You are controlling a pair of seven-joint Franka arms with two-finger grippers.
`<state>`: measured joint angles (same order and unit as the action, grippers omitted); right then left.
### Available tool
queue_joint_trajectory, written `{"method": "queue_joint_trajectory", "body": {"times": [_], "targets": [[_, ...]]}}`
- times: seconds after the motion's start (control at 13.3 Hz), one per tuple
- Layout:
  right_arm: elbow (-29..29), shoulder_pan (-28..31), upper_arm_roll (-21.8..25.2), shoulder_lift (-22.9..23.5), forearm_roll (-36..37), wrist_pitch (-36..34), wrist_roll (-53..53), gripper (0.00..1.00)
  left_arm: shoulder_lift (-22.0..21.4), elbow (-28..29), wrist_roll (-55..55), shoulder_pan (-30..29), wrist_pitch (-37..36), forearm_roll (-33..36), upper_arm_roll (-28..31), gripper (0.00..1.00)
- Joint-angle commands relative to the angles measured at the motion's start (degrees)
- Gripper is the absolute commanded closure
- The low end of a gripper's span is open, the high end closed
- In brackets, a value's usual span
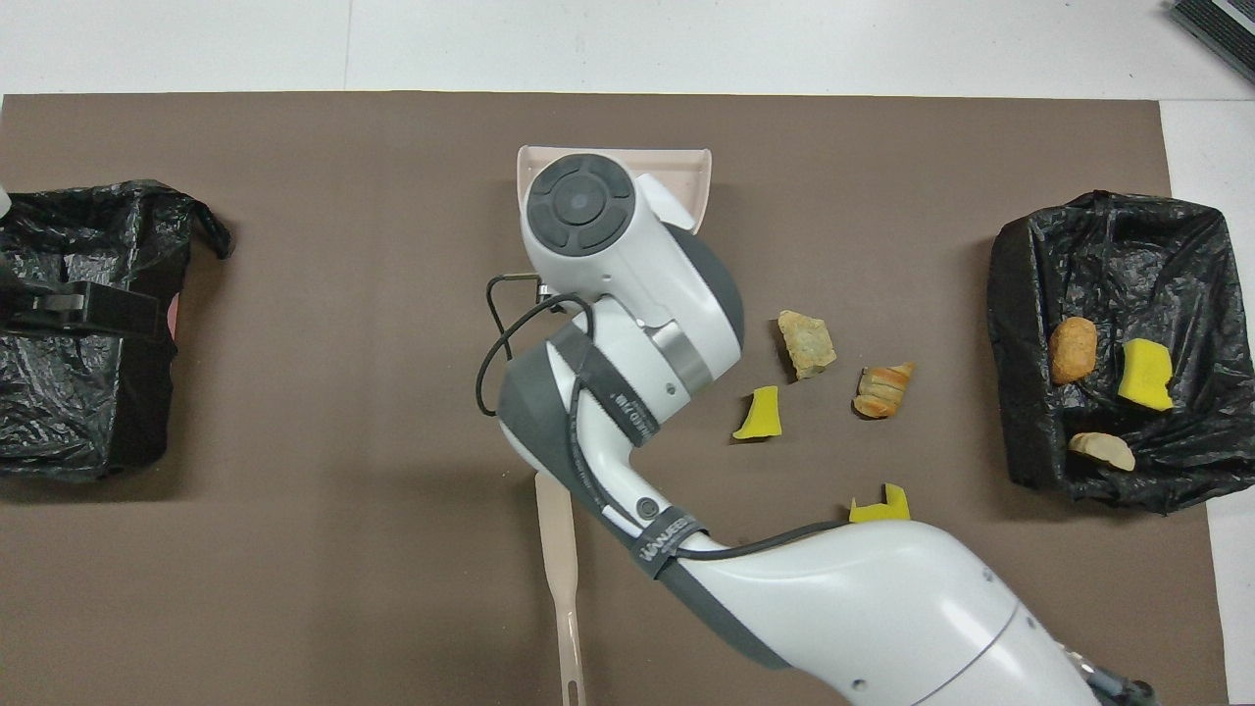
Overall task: Sweep and dump trash in bin
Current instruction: 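Carry the dustpan back to the table center with the right gripper, then set the dustpan down and release it with the right gripper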
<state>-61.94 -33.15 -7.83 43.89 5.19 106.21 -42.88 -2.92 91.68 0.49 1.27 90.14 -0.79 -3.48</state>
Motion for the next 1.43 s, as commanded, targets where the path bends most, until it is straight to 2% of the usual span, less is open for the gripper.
{"method": "queue_joint_trajectory", "body": {"times": [0.0,0.3,0.45,0.67,0.9,0.97,1.35], "targets": [[1.39,-0.42,0.1,1.55,-1.32,0.75,-0.54,1.0,-0.51,-0.28,0.12,-0.22,-0.94,0.62,-0.39,0.0],[-0.02,-0.51,0.01,1.72,-1.41,1.63,-0.54,0.8,-0.34,1.3,0.21,-0.3,1.44,0.44,-0.39,0.0],[-0.2,-0.42,0.09,1.89,-1.32,2.07,-0.54,0.76,0.01,1.83,0.12,-0.04,3.45,0.35,-0.39,0.0],[-0.37,0.28,0.1,2.16,-1.32,3.38,-0.54,0.64,0.37,1.92,0.03,0.4,4.6,0.27,-0.47,0.0],[-0.9,0.37,0.1,1.99,-0.71,3.39,-0.45,0.64,0.1,2.71,0.12,0.4,4.69,0.26,-0.39,0.0],[-0.9,0.28,0.1,1.98,-0.53,3.39,-0.54,0.6,0.1,2.71,0.12,0.4,4.69,0.26,-0.39,0.0],[-0.9,0.98,0.45,1.2,-0.79,4.36,-0.45,0.35,0.19,2.98,0.03,0.4,4.87,0.18,-0.47,0.0]]}}
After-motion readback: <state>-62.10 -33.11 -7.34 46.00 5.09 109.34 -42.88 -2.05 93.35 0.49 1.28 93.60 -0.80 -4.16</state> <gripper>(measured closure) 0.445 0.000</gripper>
